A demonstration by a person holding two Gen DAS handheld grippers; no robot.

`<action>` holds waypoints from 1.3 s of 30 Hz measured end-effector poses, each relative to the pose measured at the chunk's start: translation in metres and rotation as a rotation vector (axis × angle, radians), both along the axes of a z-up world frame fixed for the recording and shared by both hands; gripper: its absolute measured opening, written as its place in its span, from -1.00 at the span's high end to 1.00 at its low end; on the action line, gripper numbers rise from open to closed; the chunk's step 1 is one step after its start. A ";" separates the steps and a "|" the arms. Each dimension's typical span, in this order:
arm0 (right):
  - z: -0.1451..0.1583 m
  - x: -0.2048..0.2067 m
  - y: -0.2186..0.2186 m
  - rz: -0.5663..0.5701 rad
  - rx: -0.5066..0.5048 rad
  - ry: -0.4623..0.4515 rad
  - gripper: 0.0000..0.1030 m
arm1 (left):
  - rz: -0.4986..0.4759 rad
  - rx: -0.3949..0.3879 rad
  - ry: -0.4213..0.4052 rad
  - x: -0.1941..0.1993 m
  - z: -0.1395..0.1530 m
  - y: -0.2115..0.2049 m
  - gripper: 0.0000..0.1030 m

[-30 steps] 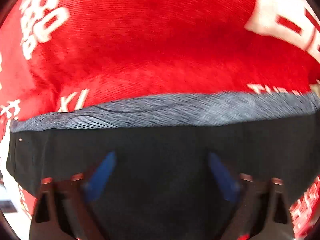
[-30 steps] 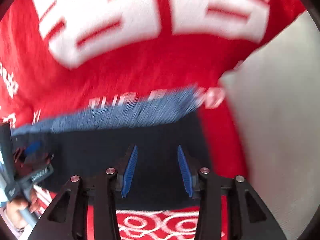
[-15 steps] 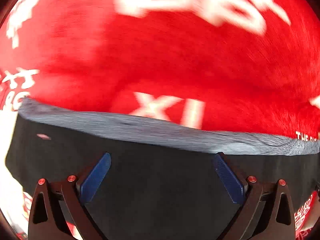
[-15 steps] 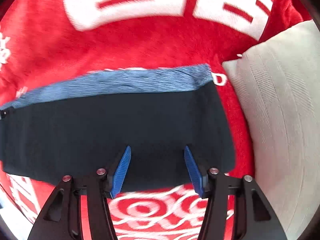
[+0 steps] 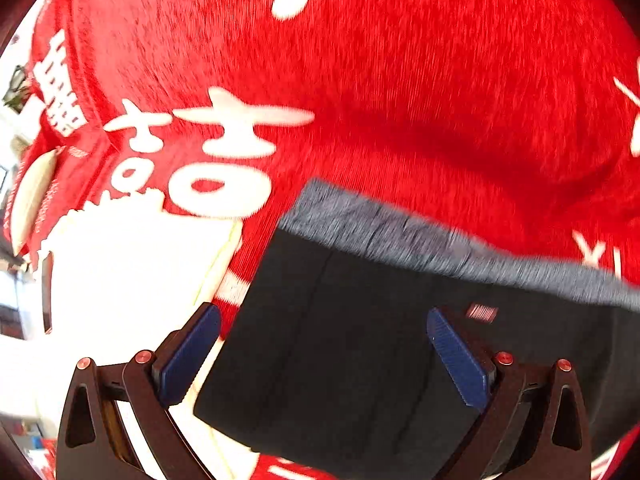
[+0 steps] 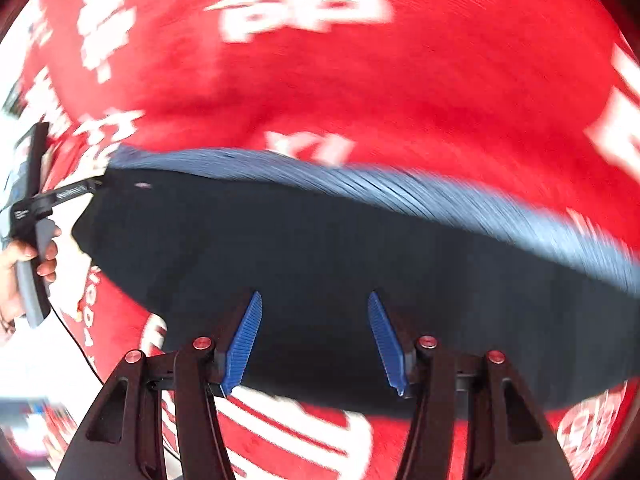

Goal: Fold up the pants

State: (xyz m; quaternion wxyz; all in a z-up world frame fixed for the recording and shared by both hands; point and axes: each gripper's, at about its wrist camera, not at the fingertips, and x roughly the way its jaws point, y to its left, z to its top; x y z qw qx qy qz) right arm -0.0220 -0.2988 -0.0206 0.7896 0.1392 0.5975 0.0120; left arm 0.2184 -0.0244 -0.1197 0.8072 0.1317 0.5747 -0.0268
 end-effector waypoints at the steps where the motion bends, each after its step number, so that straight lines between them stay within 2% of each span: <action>1: 0.005 0.014 0.014 0.058 -0.018 -0.024 -0.17 | -0.021 -0.002 0.005 0.006 -0.009 0.006 -1.00; 3: 0.008 0.049 0.041 0.169 -0.046 -0.063 -0.22 | -0.051 0.001 0.026 0.000 -0.020 0.008 -1.00; 5: -0.002 0.086 0.072 0.246 -0.057 -0.078 -0.22 | -0.053 -0.010 0.053 -0.003 -0.034 0.012 -1.00; 8: -0.011 0.128 0.101 0.328 -0.091 -0.095 -0.22 | -0.008 -0.128 0.045 -0.006 -0.041 0.034 -1.00; 10: -0.025 0.152 0.125 0.383 -0.117 -0.100 -0.22 | -0.006 -0.157 0.039 -0.011 -0.037 0.037 -1.00; 11: -0.037 0.161 0.136 0.408 -0.137 -0.078 -0.13 | -0.018 -0.156 0.027 -0.014 -0.036 0.036 -1.00; 12: -0.048 0.168 0.144 0.419 -0.155 -0.041 0.10 | -0.033 -0.152 0.014 -0.017 -0.035 0.034 -1.00; 13: -0.064 0.176 0.151 0.417 -0.178 0.012 0.54 | -0.040 -0.155 0.008 -0.018 -0.036 0.034 -1.00; 16: -0.096 0.196 0.149 0.317 -0.200 0.094 0.52 | -0.039 -0.189 0.012 -0.016 -0.036 0.037 -1.00; 18: -0.091 0.202 0.135 0.200 -0.152 0.097 0.47 | -0.039 -0.160 0.028 -0.016 -0.026 0.032 -1.00; 20: -0.070 0.193 0.115 0.097 -0.090 0.058 0.43 | -0.061 -0.153 0.006 -0.017 -0.008 0.027 -1.00; 23: -0.035 0.160 0.083 0.044 -0.095 0.007 0.43 | -0.121 -0.236 -0.012 -0.015 0.019 0.006 -1.00; 25: -0.025 0.130 0.061 -0.002 -0.090 0.026 0.37 | -0.143 -0.221 -0.003 -0.010 0.016 -0.011 -1.00; 28: -0.034 0.087 0.029 -0.067 -0.128 0.107 0.20 | -0.139 -0.097 0.042 0.005 -0.022 -0.023 -1.00; 29: -0.043 0.072 0.016 -0.086 -0.172 0.141 0.18 | -0.140 -0.112 0.055 0.006 -0.032 -0.020 -1.00; 30: -0.054 0.060 0.003 -0.101 -0.222 0.182 0.17 | -0.166 -0.147 0.012 0.004 -0.031 -0.016 -1.00; 31: -0.063 0.044 -0.015 -0.121 -0.246 0.214 0.11 | -0.193 -0.136 0.013 0.004 -0.031 -0.019 -1.00; 32: -0.058 0.028 -0.035 -0.180 -0.165 0.154 0.08 | -0.220 -0.116 0.019 0.004 -0.028 -0.023 -1.00; 34: -0.045 -0.002 -0.065 -0.327 -0.100 0.165 0.05 | -0.215 -0.094 0.053 0.007 -0.024 -0.028 -1.00; 35: -0.041 -0.016 -0.073 -0.371 -0.011 0.150 0.04 | -0.198 -0.078 0.072 0.007 -0.020 -0.032 -1.00; 37: -0.037 -0.048 -0.074 -0.443 0.278 0.106 0.04 | -0.202 -0.104 0.068 -0.004 -0.003 -0.040 -1.00; 38: -0.037 -0.057 -0.067 -0.445 0.357 0.101 0.04 | -0.223 -0.123 0.054 -0.016 0.005 -0.046 -1.00; 39: -0.041 -0.069 -0.054 -0.435 0.450 0.104 0.04 | -0.241 -0.105 0.048 -0.025 0.006 -0.053 -1.00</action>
